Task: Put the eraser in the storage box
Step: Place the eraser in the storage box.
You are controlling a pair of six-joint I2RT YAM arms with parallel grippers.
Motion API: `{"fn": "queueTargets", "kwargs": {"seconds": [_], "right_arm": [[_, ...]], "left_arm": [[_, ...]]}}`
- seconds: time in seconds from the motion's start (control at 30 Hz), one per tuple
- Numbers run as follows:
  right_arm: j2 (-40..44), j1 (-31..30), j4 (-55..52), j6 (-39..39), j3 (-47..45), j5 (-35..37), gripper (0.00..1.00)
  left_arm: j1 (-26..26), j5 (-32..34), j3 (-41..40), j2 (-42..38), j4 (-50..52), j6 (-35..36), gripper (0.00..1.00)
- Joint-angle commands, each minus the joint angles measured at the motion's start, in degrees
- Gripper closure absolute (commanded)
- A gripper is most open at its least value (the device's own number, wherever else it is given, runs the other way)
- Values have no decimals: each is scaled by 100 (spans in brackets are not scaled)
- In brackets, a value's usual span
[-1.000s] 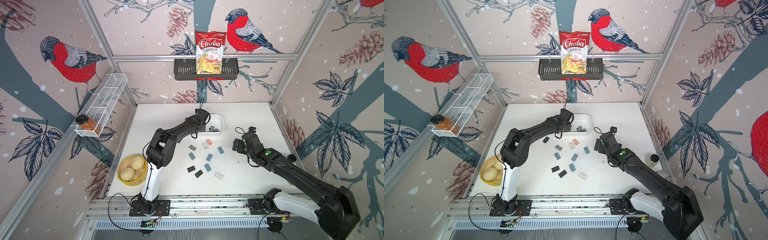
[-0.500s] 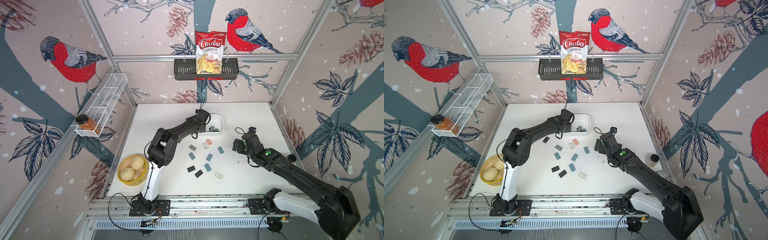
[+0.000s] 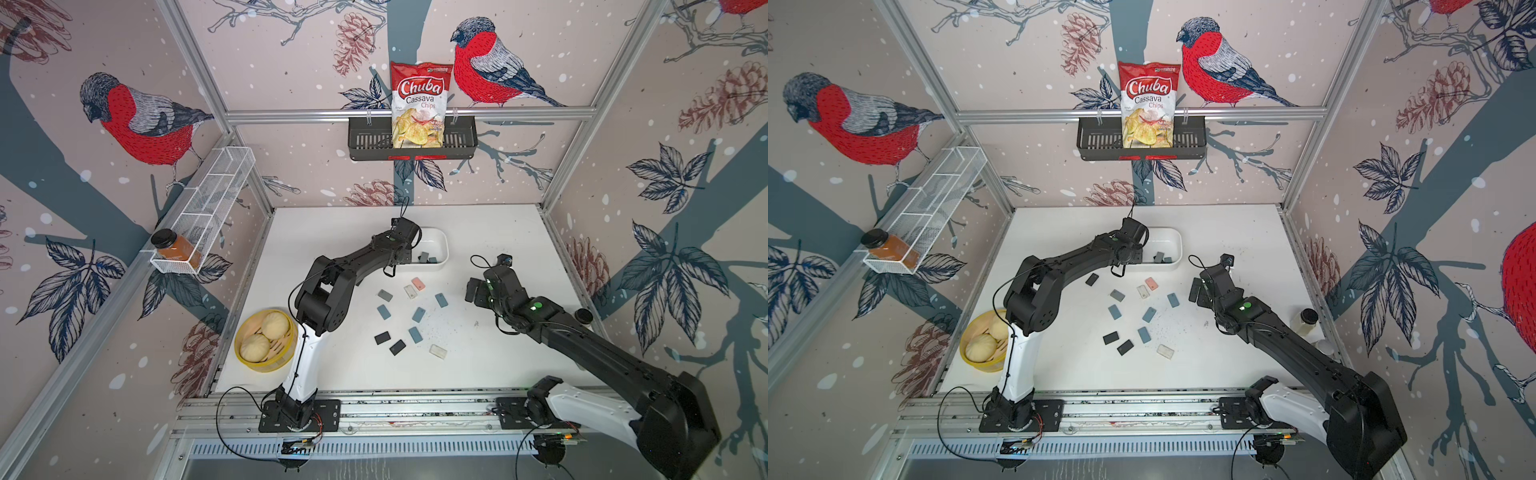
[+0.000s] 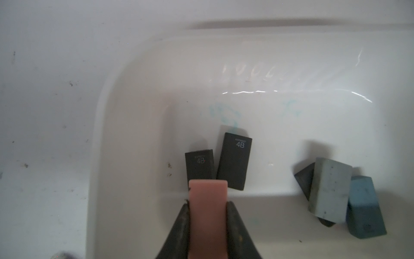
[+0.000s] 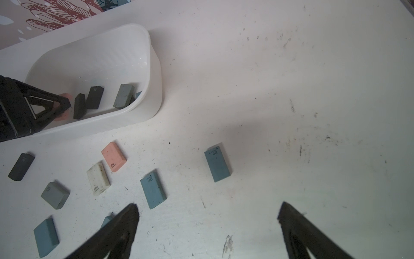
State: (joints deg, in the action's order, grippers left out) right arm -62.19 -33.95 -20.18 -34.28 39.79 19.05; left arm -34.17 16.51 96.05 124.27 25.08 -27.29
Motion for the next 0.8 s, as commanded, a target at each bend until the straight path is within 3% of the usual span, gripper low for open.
{"fn": "queueTargets", "kwargs": {"seconds": [0.0, 0.37, 0.6, 0.7, 0.77], "right_arm": [[30, 5, 43, 40, -11, 117, 0], [29, 23, 67, 43, -28, 121, 0], [-2, 55, 85, 35, -46, 134, 0], [-10, 67, 93, 25, -51, 142, 0], [-25, 81, 109, 20, -60, 132, 0]], "left_arm": [[-2, -33, 41, -69, 94, -59, 72], [-1, -117, 22, -104, 65, -54, 58], [-10, -123, 37, -230, 50, -32, 30], [-19, -189, 41, -321, 30, 10, 26], [-45, -185, 37, -382, 31, 21, 15]]}}
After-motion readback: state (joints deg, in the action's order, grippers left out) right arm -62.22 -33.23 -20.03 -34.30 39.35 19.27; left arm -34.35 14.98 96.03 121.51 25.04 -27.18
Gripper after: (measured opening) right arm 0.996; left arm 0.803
